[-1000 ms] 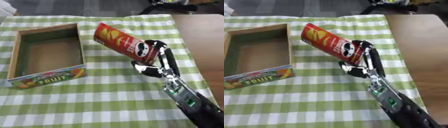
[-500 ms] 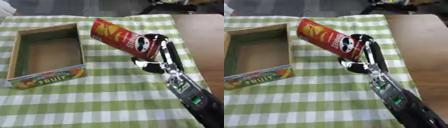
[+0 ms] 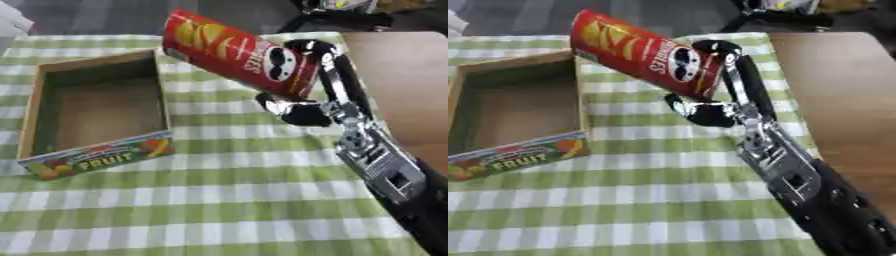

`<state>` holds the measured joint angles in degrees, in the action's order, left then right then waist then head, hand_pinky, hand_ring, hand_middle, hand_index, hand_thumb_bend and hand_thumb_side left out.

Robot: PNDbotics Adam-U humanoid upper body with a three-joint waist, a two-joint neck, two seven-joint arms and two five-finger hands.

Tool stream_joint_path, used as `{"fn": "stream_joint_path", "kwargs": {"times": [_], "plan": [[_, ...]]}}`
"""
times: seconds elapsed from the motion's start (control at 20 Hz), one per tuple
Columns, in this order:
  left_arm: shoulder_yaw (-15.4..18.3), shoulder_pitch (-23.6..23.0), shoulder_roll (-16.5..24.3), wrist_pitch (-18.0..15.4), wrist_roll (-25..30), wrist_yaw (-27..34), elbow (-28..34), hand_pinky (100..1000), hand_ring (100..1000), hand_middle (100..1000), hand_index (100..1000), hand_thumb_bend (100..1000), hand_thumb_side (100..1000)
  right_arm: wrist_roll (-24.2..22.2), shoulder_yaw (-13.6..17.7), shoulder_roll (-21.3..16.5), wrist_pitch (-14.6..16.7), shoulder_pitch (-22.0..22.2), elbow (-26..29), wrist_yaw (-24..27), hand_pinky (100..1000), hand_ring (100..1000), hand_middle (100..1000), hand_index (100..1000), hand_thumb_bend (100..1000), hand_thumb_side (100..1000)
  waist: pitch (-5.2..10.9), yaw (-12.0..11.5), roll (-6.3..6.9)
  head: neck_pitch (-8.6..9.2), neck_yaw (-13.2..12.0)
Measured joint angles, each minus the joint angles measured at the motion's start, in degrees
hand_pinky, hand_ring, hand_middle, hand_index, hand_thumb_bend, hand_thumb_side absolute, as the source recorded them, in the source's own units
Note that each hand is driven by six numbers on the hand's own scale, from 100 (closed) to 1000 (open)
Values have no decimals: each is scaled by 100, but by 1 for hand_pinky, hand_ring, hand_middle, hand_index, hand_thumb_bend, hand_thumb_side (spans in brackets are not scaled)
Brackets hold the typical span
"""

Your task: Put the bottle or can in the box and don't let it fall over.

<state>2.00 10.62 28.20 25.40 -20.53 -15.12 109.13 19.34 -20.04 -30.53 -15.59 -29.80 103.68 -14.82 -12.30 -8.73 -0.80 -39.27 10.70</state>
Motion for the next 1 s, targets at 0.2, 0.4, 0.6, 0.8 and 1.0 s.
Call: {"fn": "stream_joint_path", "kwargs": {"times": [0.2,0.4,0.6,0.8,1.0], "plan": [[0,0,2,1,5,-1,0,623,631,625,727,100,649,-187,-135,4,-172,-318,33,-2,100,297,175,349,465,100,19,-30,-20,-2,4],[0,-1,4,4,9,-4,0,623,630,625,727,100,646,-323,-280,78,-323,-575,40,-7,100,296,174,347,464,100,33,-60,-35,-3,13],[0,-1,6,3,10,-10,2,623,630,625,727,100,645,-420,-407,223,-416,-816,33,-26,100,295,174,346,462,100,50,-99,-36,-19,52],[0,-1,28,4,11,-35,6,623,630,625,728,100,643,-490,-515,394,-448,-1004,-88,-103,100,295,174,346,463,100,62,-123,-36,-44,84],[1,-2,53,5,10,-52,21,623,629,625,727,100,641,-533,-620,586,-452,-1140,-338,-214,100,295,174,347,466,100,64,-155,-36,-47,118]]}}
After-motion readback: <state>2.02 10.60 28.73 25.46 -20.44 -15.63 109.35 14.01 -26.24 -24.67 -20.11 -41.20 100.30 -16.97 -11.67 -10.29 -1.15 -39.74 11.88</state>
